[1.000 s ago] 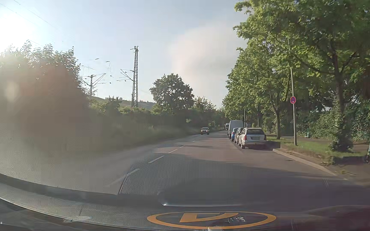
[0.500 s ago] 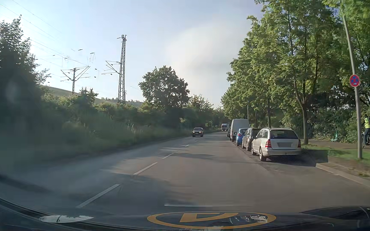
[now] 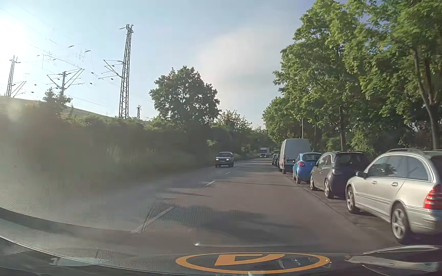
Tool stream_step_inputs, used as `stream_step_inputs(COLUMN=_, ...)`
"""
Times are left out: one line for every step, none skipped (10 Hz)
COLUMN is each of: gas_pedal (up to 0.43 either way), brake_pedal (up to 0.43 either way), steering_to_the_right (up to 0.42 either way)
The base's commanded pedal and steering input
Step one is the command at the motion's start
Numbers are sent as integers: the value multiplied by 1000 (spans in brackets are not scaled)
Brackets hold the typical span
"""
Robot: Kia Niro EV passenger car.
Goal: Follow the waypoints while adhering to traffic rules and regulations
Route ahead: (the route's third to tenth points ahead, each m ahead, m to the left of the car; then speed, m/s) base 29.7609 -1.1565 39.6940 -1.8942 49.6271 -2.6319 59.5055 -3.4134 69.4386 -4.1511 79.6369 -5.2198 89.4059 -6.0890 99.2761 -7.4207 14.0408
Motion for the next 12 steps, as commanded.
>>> stream_step_inputs(gas_pedal=177, brake_pedal=0, steering_to_the_right=9)
stream_step_inputs(gas_pedal=189, brake_pedal=0, steering_to_the_right=9)
stream_step_inputs(gas_pedal=197, brake_pedal=0, steering_to_the_right=8)
stream_step_inputs(gas_pedal=197, brake_pedal=0, steering_to_the_right=8)
stream_step_inputs(gas_pedal=209, brake_pedal=0, steering_to_the_right=9)
stream_step_inputs(gas_pedal=209, brake_pedal=0, steering_to_the_right=9)
stream_step_inputs(gas_pedal=209, brake_pedal=0, steering_to_the_right=9)
stream_step_inputs(gas_pedal=209, brake_pedal=0, steering_to_the_right=9)
stream_step_inputs(gas_pedal=209, brake_pedal=0, steering_to_the_right=9)
stream_step_inputs(gas_pedal=209, brake_pedal=0, steering_to_the_right=9)
stream_step_inputs(gas_pedal=209, brake_pedal=0, steering_to_the_right=9)
stream_step_inputs(gas_pedal=209, brake_pedal=0, steering_to_the_right=10)
